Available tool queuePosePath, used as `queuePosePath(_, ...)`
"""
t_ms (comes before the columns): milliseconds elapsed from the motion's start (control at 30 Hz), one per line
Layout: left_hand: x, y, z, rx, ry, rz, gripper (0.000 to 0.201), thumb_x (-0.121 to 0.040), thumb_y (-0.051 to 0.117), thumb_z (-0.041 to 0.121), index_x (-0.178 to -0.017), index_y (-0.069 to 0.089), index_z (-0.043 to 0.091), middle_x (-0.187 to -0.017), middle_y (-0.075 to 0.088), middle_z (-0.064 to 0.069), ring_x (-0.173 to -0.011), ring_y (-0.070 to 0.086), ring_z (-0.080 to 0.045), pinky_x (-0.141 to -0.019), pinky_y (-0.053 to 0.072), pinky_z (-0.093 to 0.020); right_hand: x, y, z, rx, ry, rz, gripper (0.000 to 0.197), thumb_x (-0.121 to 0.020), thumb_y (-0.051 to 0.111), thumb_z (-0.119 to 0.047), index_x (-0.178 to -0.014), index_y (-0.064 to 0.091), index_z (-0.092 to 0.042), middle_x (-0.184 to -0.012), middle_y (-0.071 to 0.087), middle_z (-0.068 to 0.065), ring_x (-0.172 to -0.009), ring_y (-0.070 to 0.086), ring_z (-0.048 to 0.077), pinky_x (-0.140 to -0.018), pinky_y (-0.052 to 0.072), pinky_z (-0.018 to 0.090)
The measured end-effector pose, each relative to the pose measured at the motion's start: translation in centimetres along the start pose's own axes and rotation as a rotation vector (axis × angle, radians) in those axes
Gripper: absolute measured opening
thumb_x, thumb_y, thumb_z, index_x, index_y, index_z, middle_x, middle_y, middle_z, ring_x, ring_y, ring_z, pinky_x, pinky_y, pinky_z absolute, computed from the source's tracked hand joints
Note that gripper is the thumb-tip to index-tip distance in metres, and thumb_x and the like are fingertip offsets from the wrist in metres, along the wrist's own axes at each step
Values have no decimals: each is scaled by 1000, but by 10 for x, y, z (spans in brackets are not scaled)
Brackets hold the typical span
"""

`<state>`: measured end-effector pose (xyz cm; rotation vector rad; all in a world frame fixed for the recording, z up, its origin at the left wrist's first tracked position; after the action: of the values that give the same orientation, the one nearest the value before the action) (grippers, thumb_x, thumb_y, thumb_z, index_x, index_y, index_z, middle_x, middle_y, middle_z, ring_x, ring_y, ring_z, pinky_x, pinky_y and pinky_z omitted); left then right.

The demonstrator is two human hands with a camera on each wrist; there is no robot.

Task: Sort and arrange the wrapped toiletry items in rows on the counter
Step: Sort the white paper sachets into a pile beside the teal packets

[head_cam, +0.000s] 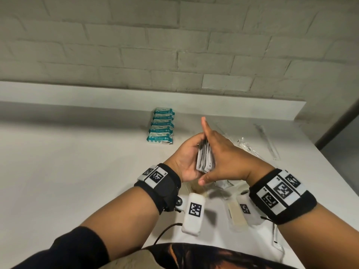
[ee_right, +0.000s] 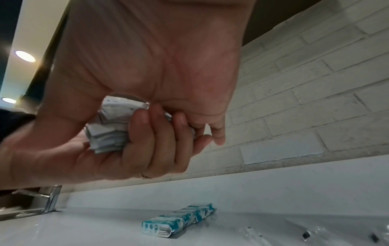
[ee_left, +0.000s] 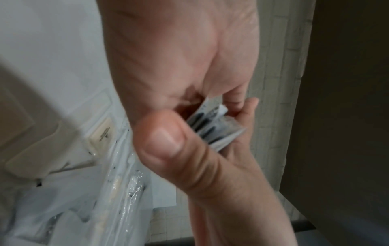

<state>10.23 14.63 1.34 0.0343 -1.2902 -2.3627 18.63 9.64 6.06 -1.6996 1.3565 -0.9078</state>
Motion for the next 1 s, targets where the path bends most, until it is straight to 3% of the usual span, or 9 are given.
queuePosePath(167,-1,0,1,-11,52,-30,73,-85,59,42,-146,35,10,-135,40,-14,-124,40,-27,-114,22,-38,0,-7,-6,-19,15,19,154,-51,92,-41,-123,-44,-45,-157,16,5,-145,12,20,-118,13,34)
queuePosePath(300,-9,-6,1,12,95,27,57,-86,56,38,-133,48,8,-124,50,-13,-112,50,-26,-102,40,-37,-5,-6,-4,-68,19,3,154,-50,93,-38,-126,-41,-45,-158,14,2,-145,10,17,-121,8,45)
queuePosePath(367,-10,-9,3,-4,136,122,51,-83,57,39,-123,54,7,-114,50,-14,-102,52,-26,-99,41,-37,-7,-5,1,-222,23,-5,153,-48,93,-39,-130,-35,-54,-159,8,-3,-146,13,19,-119,20,48)
queuePosePath(433,-10,-15,8,2,191,224,39,-86,53,41,-106,58,9,-94,54,-10,-83,55,-22,-80,48,-33,-9,-5,7,-464,82,27,142,-55,90,-35,-143,-20,-51,-160,4,-8,-144,21,14,-112,33,36)
queuePosePath(500,-11,-22,14,34,253,293,33,-91,47,42,-98,59,12,-83,57,-6,-74,57,-20,-70,48,-32,-9,-5,17,-617,199,134,110,-66,81,-38,-150,10,-36,-158,16,-5,-141,27,13,-106,33,30)
queuePosePath(600,-17,-28,16,45,313,337,27,-88,50,41,-96,57,16,-80,57,-5,-75,56,-20,-70,45,-34,-11,1,31,-746,366,196,44,-74,78,-37,-106,50,-24,-123,56,-2,-115,58,25,-91,45,38)
queuePosePath(767,-35,-29,3,7,263,302,40,-87,47,44,-80,61,7,-73,57,-8,-70,58,-19,-70,47,-30,-25,19,37,-659,382,147,39,-72,79,-18,-76,41,-20,-97,62,18,-77,56,21,-64,48,37)
queuePosePath(900,-47,-34,5,-22,221,201,43,-86,40,46,-74,56,7,-62,59,-6,-61,56,-20,-65,41,-31,-45,21,54,-632,400,105,38,-71,74,-7,-75,38,-20,-80,54,7,-67,54,20,-61,47,36)
queuePosePath(1000,-55,-43,25,-93,230,232,37,-80,46,42,-90,56,8,-71,57,-7,-65,56,-20,-64,45,-30,-65,14,68,-629,400,88,37,-71,71,-1,-75,41,-22,-77,53,4,-60,53,17,-58,47,33)
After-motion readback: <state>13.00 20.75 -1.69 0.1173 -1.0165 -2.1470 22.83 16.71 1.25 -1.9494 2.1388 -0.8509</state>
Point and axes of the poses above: each hand's wrist, its own x-axis away from the middle knuckle, its own y-axis out of the palm, z = x × y, the point moved 3 cm from there along -x, towards the middle knuckle
